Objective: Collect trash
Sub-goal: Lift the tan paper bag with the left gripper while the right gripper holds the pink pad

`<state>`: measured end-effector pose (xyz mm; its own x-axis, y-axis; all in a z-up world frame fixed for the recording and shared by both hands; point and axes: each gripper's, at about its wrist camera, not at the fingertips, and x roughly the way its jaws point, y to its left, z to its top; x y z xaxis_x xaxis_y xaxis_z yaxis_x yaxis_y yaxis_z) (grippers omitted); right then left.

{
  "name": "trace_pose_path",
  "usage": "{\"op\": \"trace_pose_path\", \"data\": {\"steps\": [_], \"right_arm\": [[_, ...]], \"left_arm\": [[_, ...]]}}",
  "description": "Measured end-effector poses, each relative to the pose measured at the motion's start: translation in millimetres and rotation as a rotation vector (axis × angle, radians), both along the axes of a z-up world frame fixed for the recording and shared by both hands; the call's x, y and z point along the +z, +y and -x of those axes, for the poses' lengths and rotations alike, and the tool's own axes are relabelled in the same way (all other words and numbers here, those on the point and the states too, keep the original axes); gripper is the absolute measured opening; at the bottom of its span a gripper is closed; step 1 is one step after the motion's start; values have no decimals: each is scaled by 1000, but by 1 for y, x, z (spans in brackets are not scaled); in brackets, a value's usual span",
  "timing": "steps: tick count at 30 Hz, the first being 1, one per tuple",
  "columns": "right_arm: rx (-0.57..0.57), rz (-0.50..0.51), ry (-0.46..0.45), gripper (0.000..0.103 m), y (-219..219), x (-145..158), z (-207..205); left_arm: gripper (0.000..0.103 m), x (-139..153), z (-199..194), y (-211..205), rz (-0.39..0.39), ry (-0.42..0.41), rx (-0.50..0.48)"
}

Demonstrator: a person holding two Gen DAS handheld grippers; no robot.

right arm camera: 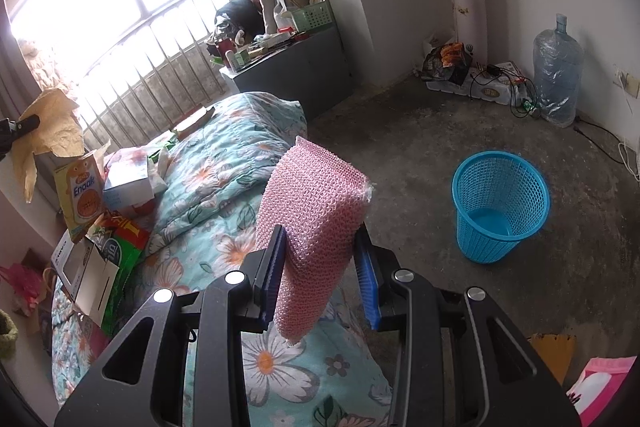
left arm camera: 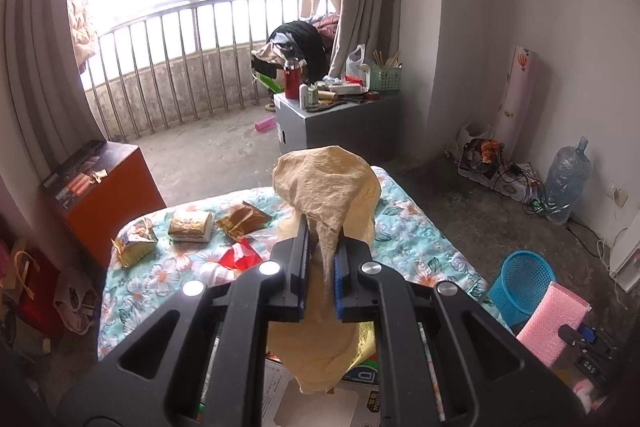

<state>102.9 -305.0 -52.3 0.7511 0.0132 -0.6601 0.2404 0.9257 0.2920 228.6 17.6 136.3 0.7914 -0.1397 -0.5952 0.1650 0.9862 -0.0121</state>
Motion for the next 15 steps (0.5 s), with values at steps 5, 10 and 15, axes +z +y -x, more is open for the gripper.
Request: {"op": "trace_pose_path", "data": {"steps": [5,10,15], "right_arm": [[-6,-18,4,34,-6,-5,-1],[2,-14,8,34,-3,-8,-4],[3,-6,9,34,-2,-8,-6]], "left_arm": [[8,-32,-59,12,48,216,-3],[18,-67,-93,17,49,381,-30],[44,-85,-110,20,29,478,-50]]}}
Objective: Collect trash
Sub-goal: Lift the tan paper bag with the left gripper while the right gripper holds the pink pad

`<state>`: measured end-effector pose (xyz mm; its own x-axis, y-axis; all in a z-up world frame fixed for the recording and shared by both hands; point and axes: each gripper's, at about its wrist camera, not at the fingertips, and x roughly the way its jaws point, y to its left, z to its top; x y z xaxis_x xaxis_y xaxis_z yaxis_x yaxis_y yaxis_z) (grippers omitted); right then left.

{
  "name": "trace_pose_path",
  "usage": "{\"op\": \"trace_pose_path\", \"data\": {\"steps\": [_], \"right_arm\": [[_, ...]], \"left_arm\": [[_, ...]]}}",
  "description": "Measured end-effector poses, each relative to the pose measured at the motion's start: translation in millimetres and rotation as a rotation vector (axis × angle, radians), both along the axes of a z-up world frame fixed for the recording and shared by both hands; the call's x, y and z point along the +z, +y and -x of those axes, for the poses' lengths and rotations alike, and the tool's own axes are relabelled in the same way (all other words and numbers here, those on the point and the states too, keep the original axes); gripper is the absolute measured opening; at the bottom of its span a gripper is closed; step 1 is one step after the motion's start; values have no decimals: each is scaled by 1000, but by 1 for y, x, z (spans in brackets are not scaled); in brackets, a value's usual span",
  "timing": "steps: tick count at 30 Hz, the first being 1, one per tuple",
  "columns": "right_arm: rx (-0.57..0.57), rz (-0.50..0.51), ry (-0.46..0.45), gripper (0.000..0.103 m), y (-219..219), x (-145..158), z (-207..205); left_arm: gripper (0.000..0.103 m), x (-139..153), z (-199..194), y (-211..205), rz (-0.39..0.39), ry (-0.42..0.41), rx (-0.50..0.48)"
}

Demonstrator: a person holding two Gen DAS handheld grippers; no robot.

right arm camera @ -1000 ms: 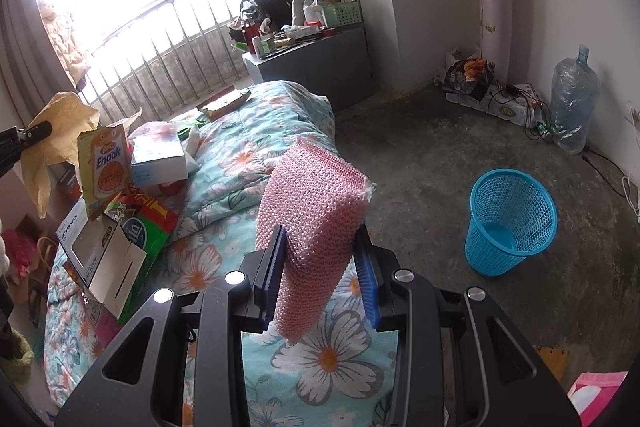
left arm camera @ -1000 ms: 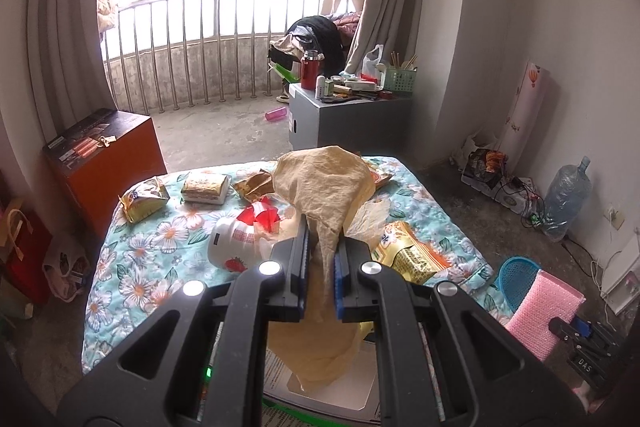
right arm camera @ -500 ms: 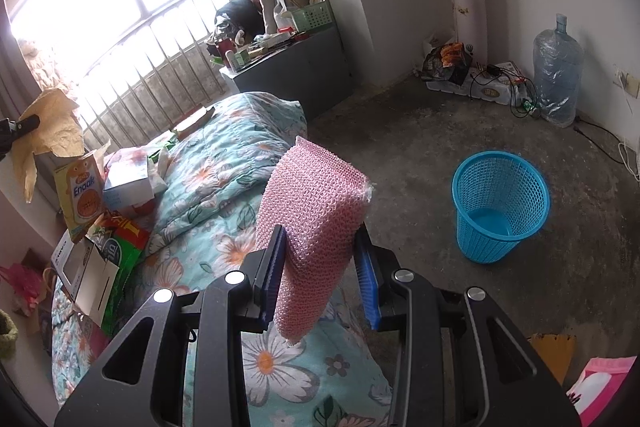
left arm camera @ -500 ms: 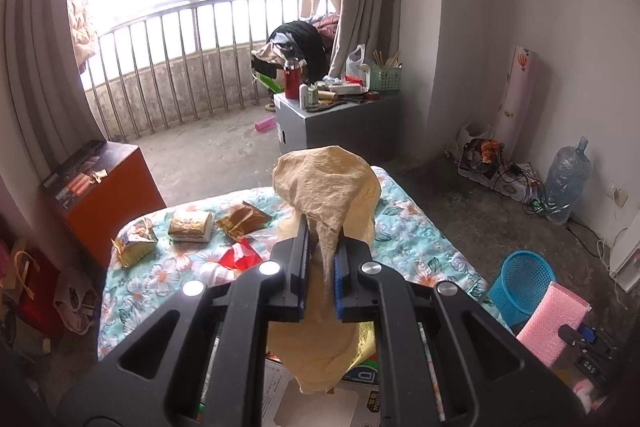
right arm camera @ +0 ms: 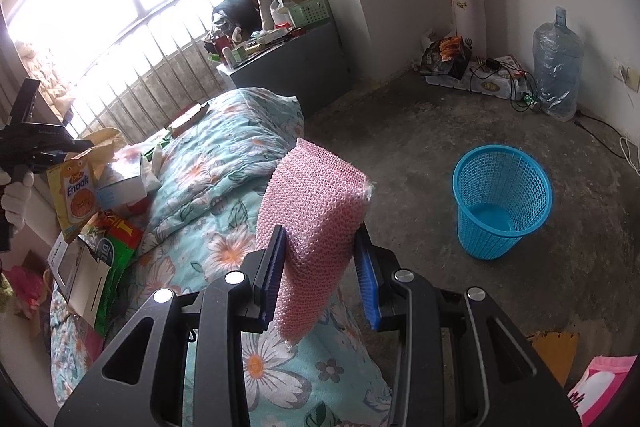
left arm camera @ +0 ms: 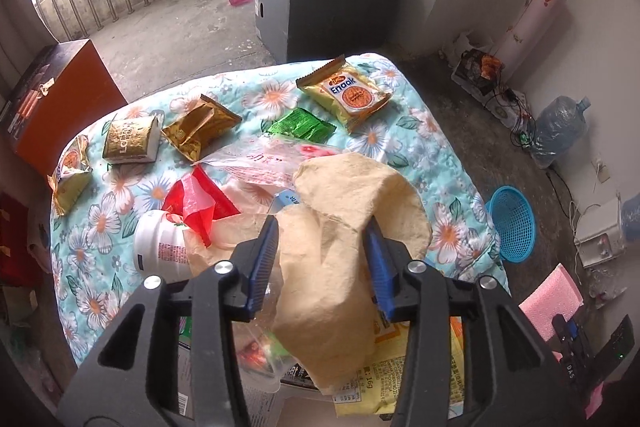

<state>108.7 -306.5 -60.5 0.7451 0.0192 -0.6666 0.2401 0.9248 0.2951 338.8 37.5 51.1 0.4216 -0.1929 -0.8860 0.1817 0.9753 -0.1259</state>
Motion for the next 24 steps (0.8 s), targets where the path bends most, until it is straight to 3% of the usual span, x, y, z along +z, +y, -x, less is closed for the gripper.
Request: {"op": "trace_pose_path", "data": {"steps": [4,12,15,17,22,24], "right_arm": [[-1,6,0,34,0,0,0],[3,7,-3,34,0,0,0],[3,5,-3,34,-1,0,1],[4,7,-3,34,-1,0,1],[14,14,-2,34,3,1,-1],[22,22,-4,34,8,4,0]], "left_arm": [[50,-10,-10,-8,-33,77,-32],[53,-36,-21,-26,-199,228,-103],[42,-36,-21,-27,-176,234,-119],[23,-33,-19,-27,-143,237,-126],[4,-28,-15,-21,-84,188,-114],[1,-25,-13,-14,-60,161,-99]]}}
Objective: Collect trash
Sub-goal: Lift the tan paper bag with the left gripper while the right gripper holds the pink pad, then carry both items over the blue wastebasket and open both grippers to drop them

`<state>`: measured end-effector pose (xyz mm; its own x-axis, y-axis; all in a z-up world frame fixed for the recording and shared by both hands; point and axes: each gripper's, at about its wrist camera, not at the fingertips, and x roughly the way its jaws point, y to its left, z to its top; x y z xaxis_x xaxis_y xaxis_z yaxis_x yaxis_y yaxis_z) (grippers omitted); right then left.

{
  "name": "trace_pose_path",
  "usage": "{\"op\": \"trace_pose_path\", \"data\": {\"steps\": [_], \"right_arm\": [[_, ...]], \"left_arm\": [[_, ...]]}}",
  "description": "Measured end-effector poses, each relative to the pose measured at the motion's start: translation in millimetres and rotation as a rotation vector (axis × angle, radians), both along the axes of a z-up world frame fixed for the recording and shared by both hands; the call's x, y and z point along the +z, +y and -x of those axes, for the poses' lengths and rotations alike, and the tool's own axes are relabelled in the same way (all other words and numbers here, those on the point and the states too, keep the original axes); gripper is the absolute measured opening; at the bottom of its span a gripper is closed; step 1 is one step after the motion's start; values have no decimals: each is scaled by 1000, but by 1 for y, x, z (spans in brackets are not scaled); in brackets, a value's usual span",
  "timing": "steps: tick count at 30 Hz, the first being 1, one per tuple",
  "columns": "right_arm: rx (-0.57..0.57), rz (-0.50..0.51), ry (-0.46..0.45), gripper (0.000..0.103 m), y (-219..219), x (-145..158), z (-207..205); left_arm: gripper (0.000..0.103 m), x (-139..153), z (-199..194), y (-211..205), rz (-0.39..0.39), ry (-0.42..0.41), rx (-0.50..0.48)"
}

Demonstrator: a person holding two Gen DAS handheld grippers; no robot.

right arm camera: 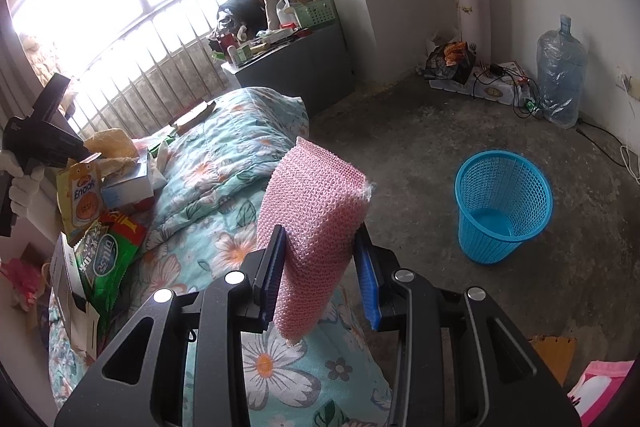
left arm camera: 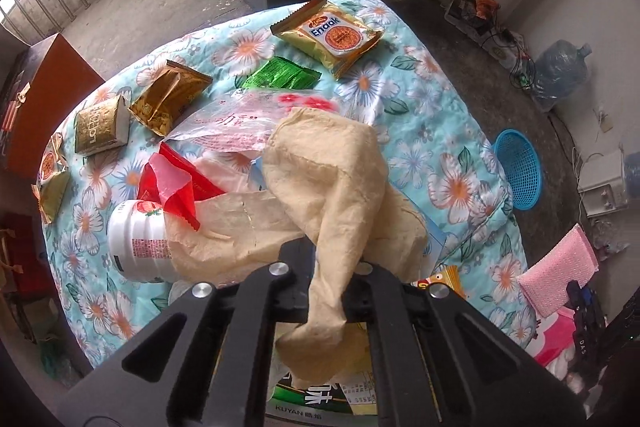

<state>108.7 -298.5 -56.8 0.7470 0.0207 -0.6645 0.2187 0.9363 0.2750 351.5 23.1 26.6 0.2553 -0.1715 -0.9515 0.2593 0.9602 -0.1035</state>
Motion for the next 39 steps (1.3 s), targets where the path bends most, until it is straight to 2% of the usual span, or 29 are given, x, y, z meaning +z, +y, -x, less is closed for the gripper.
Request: {"op": "trace_pose_path", "data": {"steps": [8,15,19,24,30,39], "right_arm": [[38,33,-10,34,18,11,2],[69,49,-19,34,32,21,3],[79,51,-37,34,39,29,3],[72,46,-66,34,38,37,10],[31,35,-99,34,18,45,22],[-76,8,-143,34,-29,49,42]], "left_arm": [[0,47,21,26,137,-179,27],[0,105,53,39,248,-349,14],[0,134,74,39,308,-418,-19],[0,154,100,24,335,-451,-70],[0,169,124,-14,326,-464,-157],[0,175,133,-88,344,-429,-268]]}}
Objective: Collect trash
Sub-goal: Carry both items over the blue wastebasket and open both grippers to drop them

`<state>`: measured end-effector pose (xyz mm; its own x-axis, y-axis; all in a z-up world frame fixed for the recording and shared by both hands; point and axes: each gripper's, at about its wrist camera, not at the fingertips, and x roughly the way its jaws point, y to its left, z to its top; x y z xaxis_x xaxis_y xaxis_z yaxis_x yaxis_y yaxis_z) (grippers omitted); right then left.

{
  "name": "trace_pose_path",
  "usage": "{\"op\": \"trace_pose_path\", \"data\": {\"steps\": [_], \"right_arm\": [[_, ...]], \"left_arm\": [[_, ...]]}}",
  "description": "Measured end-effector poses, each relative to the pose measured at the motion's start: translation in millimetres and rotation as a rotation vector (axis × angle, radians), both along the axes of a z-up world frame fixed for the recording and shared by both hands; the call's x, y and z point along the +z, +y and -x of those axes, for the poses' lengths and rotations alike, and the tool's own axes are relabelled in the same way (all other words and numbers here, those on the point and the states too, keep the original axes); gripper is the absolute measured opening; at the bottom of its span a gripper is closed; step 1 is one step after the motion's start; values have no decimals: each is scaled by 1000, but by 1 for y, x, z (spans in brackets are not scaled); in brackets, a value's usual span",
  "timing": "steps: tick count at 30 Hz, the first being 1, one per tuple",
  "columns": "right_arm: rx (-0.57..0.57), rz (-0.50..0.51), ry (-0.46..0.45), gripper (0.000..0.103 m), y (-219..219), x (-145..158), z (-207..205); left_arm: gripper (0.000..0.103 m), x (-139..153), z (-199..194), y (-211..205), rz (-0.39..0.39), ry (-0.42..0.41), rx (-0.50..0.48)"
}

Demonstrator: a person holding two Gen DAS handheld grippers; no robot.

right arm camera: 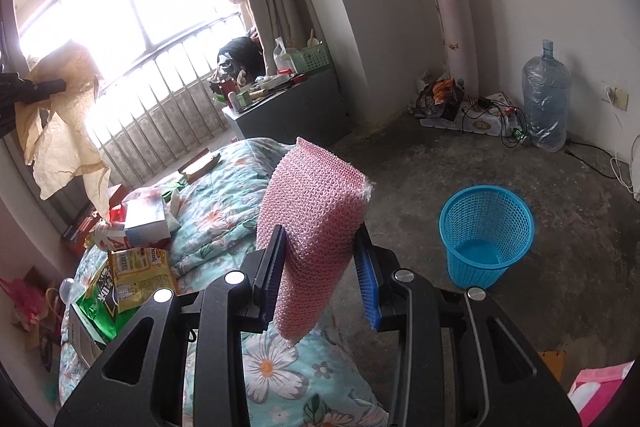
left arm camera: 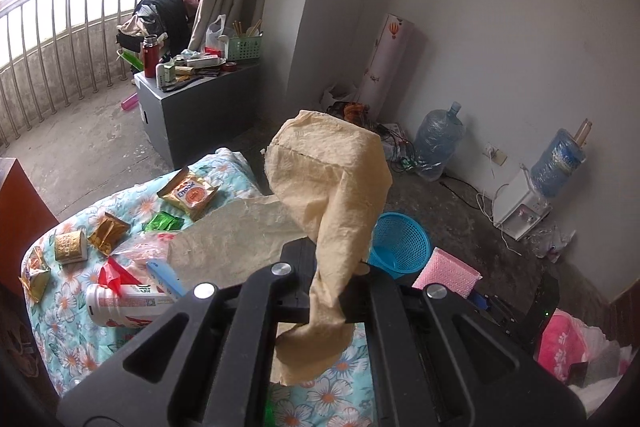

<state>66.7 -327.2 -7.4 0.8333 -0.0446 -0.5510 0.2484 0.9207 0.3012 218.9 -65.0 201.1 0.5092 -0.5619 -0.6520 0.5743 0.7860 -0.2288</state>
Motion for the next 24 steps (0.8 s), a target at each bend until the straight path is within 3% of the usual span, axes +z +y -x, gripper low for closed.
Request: {"op": "trace_pose_path", "data": {"steps": [11,18,24], "right_arm": [[-233,-60,25,34,-92,-28,12],[-414,-133,113,34,-163,-78,11],[-513,-251,188,34,-223,-132,-5]], "left_arm": [[0,-67,-20,-179,3,123,-253],[0,-149,-36,-316,-36,236,-400],[0,-226,-55,-413,-61,296,-414]]}}
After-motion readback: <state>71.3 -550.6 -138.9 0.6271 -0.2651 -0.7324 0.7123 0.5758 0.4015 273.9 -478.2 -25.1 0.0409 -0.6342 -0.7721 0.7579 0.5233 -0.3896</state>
